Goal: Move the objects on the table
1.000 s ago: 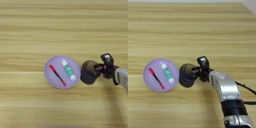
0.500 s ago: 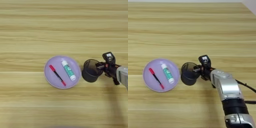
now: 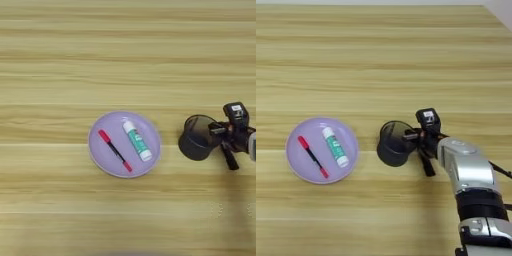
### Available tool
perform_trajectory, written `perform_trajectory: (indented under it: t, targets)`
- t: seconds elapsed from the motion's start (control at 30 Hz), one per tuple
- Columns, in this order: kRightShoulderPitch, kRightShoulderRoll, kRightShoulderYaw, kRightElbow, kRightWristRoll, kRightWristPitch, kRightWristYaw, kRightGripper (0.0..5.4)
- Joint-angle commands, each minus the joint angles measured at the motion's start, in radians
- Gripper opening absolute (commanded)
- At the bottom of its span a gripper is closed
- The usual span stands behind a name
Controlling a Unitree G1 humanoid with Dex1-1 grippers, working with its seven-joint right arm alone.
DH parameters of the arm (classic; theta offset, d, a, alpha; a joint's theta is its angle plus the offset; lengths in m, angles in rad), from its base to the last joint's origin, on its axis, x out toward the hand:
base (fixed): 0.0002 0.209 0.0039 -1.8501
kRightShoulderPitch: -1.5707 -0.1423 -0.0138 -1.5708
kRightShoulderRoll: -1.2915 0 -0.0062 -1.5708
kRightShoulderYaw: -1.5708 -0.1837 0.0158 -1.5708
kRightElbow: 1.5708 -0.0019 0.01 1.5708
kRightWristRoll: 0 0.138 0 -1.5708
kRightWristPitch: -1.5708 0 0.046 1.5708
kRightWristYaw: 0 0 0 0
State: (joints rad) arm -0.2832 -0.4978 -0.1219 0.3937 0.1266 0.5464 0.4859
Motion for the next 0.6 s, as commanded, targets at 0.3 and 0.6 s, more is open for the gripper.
perform_trajectory:
  t: [0.3,0.6]
  targets:
    - [-0.046,-0.052,0.000,0.040,-0.032,-0.057,-0.015,0.84]
    - [-0.043,-0.046,-0.001,0.034,-0.036,-0.055,-0.010,1.86]
